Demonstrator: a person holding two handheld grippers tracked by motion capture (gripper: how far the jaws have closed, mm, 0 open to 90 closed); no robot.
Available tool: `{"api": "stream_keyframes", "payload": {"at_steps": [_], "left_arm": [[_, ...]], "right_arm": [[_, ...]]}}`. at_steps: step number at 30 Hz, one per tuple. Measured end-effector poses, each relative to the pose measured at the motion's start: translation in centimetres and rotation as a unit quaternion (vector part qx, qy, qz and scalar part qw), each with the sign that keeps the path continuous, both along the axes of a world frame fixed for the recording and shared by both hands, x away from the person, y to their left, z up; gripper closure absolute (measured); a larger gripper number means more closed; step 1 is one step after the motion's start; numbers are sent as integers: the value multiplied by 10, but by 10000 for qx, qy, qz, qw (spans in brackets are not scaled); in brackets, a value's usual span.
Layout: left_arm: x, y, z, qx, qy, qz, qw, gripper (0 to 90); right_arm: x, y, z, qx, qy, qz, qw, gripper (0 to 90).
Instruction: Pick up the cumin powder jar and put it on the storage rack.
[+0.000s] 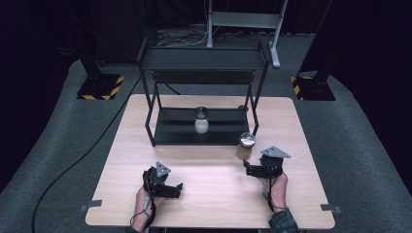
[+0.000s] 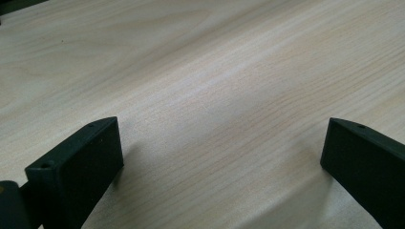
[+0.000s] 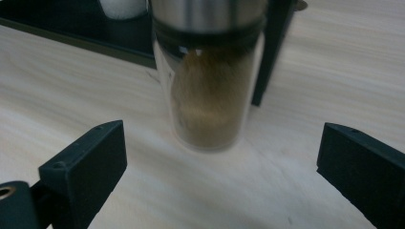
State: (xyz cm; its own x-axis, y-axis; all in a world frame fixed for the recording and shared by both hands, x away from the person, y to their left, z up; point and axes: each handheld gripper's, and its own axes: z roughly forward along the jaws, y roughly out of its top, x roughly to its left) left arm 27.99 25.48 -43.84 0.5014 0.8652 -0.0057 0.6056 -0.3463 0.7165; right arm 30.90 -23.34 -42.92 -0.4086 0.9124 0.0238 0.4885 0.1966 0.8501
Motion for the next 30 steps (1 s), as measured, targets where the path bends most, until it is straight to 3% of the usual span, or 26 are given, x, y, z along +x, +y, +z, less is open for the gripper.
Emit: {"api": "stream_keyframes", "payload": {"at_steps": [6, 11, 16, 23, 30], "left_arm": [[-2, 0, -1, -20, -30, 30, 10000, 0], [-2, -1, -1, -19, -30, 56, 10000, 0], [-3, -1, -1, -15, -33, 54, 10000, 0], [-3, -1, -2, -18, -34, 57, 10000, 1], [-2, -1, -2, -20, -39, 61, 10000, 0]], "right_arm": [[31, 19, 7, -124, -70, 143, 9998, 48], [44, 23, 8, -23, -42, 148, 9999, 87], [46, 26, 8, -13, -31, 70, 10000, 137], [45, 30, 6, -114, -13, 1, 9999, 295], [43, 30, 5, -161, -73, 6, 9998, 304]]}}
